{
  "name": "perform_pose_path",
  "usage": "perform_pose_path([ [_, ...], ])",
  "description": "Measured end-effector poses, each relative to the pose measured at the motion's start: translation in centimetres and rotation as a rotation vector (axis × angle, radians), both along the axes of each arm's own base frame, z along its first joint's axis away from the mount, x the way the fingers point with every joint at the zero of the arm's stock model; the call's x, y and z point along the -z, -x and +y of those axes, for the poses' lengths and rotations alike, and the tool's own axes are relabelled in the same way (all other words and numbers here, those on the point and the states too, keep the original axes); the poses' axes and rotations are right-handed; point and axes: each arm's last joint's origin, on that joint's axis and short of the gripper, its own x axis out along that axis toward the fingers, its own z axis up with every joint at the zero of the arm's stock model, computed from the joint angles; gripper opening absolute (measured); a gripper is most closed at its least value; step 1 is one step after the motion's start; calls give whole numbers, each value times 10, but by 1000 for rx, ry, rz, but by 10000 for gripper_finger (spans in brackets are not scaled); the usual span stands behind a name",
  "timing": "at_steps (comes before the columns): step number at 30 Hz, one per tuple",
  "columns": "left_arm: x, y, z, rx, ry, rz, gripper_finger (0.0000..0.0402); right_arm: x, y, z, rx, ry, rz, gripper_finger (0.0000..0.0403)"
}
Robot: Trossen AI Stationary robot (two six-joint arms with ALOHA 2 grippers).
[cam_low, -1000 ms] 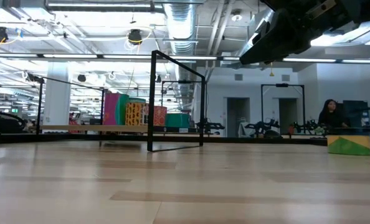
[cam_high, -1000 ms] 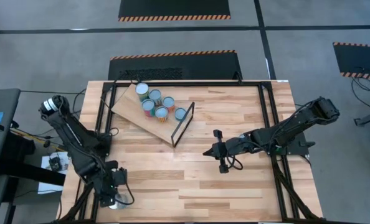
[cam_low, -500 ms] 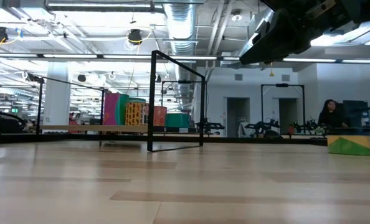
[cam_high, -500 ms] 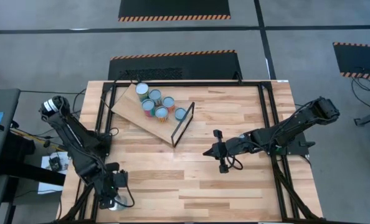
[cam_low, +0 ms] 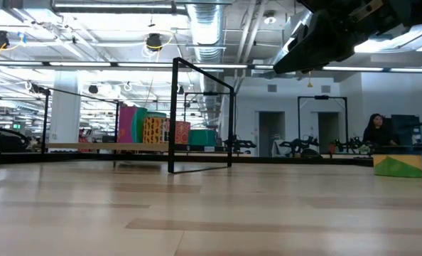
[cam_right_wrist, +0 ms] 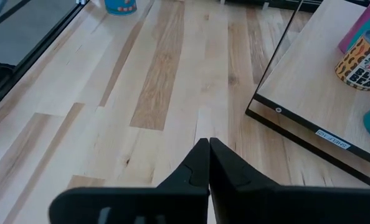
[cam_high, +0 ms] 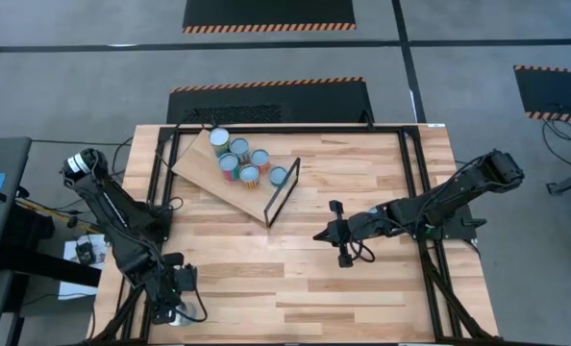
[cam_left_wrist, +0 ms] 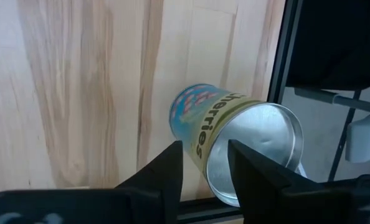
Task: Pick and place cans onto a shelf
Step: Put the canned cherries on the shelf and align them with other canned cherries
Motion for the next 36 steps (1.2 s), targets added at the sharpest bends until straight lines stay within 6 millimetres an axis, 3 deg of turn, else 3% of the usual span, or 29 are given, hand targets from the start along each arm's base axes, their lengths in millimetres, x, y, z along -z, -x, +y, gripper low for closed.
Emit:
perform_pose_path([
  [24, 1, -1, -1, 26, -24, -43, 114, 0, 0, 0, 2, -4, 4, 17],
  [31, 13, -7, -12, 82, -24, -4, 114, 0, 0, 0, 4, -7, 4, 17],
  [36, 11, -7, -13, 95, -14, -8, 75, 0, 0, 0, 4, -7, 4, 13],
])
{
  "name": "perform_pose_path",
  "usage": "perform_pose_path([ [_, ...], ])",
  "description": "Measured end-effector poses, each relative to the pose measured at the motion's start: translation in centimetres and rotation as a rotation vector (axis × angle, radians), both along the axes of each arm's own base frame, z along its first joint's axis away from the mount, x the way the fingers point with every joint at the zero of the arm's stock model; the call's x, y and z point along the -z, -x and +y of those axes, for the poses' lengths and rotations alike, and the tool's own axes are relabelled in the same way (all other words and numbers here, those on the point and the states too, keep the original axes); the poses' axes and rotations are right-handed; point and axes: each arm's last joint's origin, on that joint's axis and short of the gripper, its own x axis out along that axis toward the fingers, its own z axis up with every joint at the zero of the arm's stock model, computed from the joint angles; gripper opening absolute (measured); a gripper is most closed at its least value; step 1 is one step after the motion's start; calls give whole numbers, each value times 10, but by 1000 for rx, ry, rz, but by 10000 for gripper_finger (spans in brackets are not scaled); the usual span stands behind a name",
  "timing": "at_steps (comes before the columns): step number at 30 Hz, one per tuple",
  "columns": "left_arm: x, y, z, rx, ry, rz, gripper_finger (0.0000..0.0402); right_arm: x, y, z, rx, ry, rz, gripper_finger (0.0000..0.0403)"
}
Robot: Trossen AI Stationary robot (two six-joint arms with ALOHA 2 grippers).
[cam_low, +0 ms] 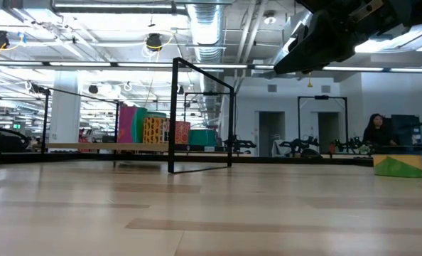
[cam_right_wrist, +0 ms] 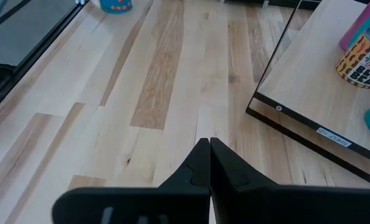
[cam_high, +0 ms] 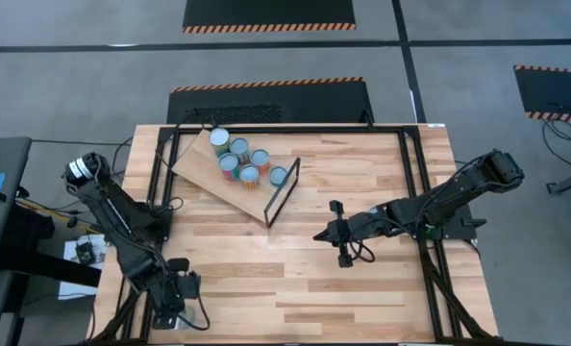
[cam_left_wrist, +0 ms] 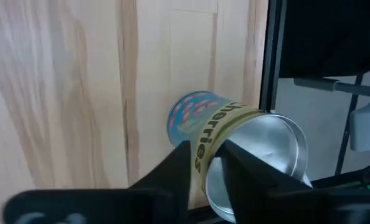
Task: Pick and place cans onto a shelf
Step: Put the canned cherries on the shelf and align them with other canned cherries
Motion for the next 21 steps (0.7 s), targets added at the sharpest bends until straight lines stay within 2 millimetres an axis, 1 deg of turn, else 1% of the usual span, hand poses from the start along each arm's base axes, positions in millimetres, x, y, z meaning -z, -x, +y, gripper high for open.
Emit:
perform_pose_path([
  [4, -6, -1, 2, 26, -9, -27, 13, 0, 0, 0, 1, 0, 0, 19],
  [8, -12, -8, 8, -8, -37, -89, 3, 0, 0, 0, 1, 0, 0, 18],
  [12, -22, -18, 23, -72, -26, -138, 0, 0, 0, 0, 1, 0, 0, 13],
  [14, -29, -23, 35, -107, -28, -174, 0, 0, 0, 0, 1, 0, 0, 13],
  [16, -36, -27, 50, -161, -42, -195, 0, 0, 0, 0, 1, -1, 0, 15],
  [19, -46, -29, 81, -290, -99, -208, 0, 0, 0, 0, 1, -2, 0, 19],
  [21, -52, -27, 104, -408, -153, -209, 0, 0, 0, 0, 1, -1, 0, 20],
])
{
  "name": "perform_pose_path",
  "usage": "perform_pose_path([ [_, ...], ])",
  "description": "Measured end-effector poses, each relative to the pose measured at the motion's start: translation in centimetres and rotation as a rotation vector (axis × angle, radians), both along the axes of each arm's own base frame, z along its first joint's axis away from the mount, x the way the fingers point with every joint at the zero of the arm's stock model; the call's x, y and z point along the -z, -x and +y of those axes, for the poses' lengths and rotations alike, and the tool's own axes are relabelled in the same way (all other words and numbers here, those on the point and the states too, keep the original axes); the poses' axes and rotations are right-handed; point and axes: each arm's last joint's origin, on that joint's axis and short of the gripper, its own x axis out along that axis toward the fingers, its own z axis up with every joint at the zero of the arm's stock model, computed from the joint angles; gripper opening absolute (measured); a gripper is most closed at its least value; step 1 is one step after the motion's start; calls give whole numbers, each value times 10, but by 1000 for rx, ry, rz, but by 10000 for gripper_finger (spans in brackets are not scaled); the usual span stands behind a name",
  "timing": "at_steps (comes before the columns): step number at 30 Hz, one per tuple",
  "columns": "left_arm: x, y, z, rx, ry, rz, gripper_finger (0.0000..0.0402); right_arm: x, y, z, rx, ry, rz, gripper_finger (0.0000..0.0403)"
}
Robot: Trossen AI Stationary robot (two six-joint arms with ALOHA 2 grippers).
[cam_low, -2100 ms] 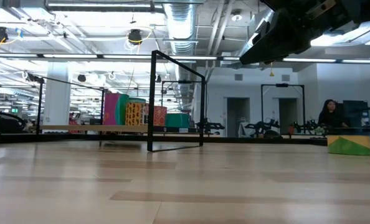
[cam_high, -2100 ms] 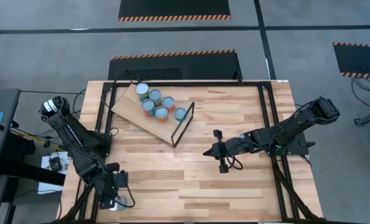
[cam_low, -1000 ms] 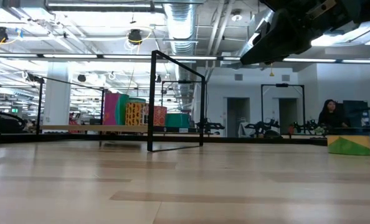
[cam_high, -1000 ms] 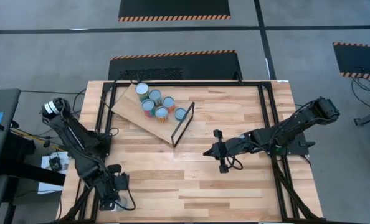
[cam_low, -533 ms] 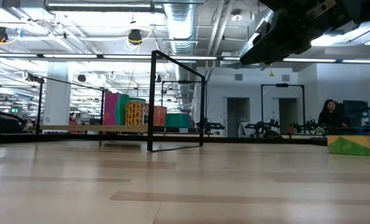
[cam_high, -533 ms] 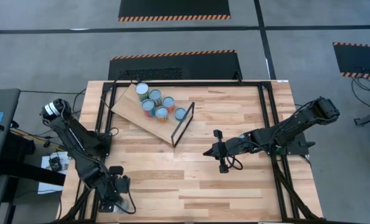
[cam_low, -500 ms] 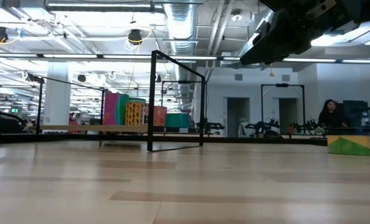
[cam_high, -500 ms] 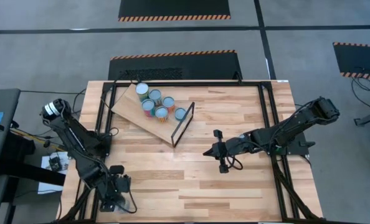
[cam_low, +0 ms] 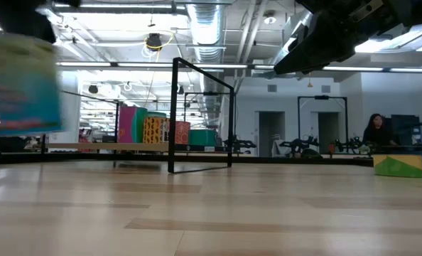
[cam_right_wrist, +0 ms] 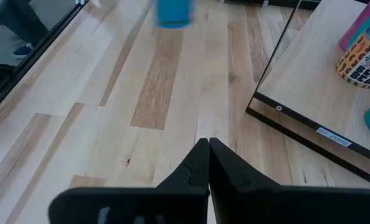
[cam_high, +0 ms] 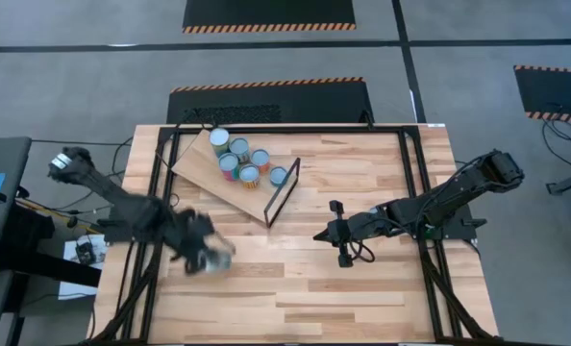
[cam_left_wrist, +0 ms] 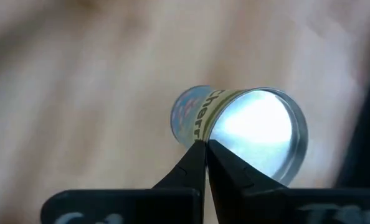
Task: Pick and place cans onto a shelf
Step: Put the canned cherries on the shelf and align them with other canned cherries
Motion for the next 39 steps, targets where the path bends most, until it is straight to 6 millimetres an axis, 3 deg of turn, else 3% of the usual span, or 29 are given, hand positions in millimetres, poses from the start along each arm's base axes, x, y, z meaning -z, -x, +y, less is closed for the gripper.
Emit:
perform_pose_path([
  [7, -20, 25, 76, -402, -121, -1, 0, 1, 0, 0, 1, -2, 8, 12],
  [12, -28, 37, 114, -493, -185, -33, 0, 1, 0, 0, 2, -2, 8, 19],
  [23, -23, 50, 192, -581, -250, 59, 0, 1, 0, 0, 2, -2, 8, 13],
  [31, -11, 51, 232, -609, -156, 55, 0, 1, 0, 0, 2, -3, 8, 18],
  [39, -2, 43, 254, -609, -174, 39, 0, 1, 1, 0, 2, -2, 11, 15],
])
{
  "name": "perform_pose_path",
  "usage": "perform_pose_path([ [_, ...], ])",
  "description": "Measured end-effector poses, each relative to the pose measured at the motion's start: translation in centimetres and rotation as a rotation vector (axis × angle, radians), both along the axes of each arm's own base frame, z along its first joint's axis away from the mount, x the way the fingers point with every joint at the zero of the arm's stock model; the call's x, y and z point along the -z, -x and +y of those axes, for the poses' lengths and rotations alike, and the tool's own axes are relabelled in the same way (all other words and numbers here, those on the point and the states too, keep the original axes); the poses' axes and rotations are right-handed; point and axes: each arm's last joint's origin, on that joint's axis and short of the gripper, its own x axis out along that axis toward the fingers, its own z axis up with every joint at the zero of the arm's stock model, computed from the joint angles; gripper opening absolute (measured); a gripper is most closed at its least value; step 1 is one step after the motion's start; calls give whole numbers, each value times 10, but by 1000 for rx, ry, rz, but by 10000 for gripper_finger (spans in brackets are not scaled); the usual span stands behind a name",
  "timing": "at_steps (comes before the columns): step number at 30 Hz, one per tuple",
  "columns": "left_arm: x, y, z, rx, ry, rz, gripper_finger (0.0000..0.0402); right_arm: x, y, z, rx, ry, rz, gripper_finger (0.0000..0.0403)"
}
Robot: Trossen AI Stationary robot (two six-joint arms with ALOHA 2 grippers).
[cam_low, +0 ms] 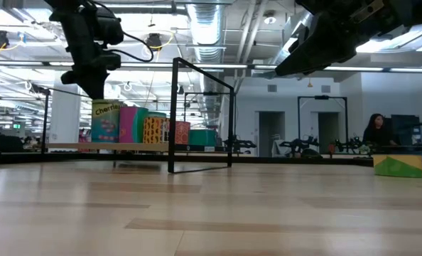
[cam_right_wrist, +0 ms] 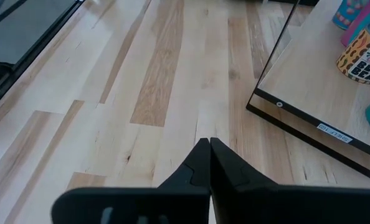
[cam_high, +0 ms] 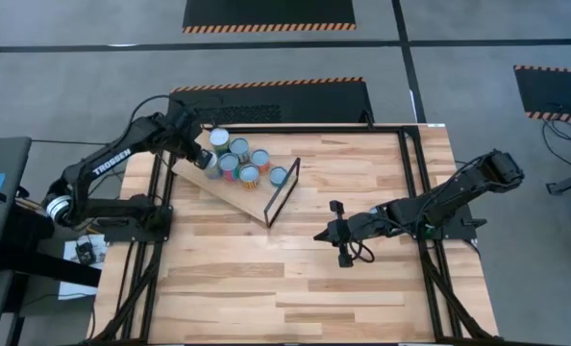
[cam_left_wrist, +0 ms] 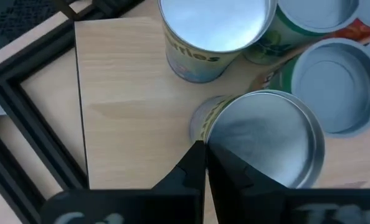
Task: Pick and place cans onto a shelf
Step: Put the canned cherries on the shelf and align them with other canned cherries, then put the canned mushrooms on the shelf
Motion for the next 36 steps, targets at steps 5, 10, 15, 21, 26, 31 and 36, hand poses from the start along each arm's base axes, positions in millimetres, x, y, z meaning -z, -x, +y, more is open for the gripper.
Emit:
perform_pose_path([
  [5, 0, 0, 2, -5, -18, 11, 1, 0, 0, 0, 0, 0, 0, 19],
  [10, 0, 0, 2, -12, -29, 25, 18, 0, 0, 0, 0, 0, 1, 13],
  [15, 0, 1, 3, -3, -43, 42, 39, 0, 0, 0, 0, 0, 1, 17],
  [21, -12, 1, 4, 22, -91, 77, 52, 0, 0, 0, 0, 0, 1, 15],
  [26, -48, 3, -3, 61, -183, 31, 52, 0, 0, 0, 4, 2, -2, 12],
  [31, -71, 7, -32, 160, -326, -89, 52, -1, 4, 11, 33, 107, -27, 8],
  [36, -69, 4, -70, 323, -437, -309, 52, 2, 9, 16, 101, 182, -50, 6],
])
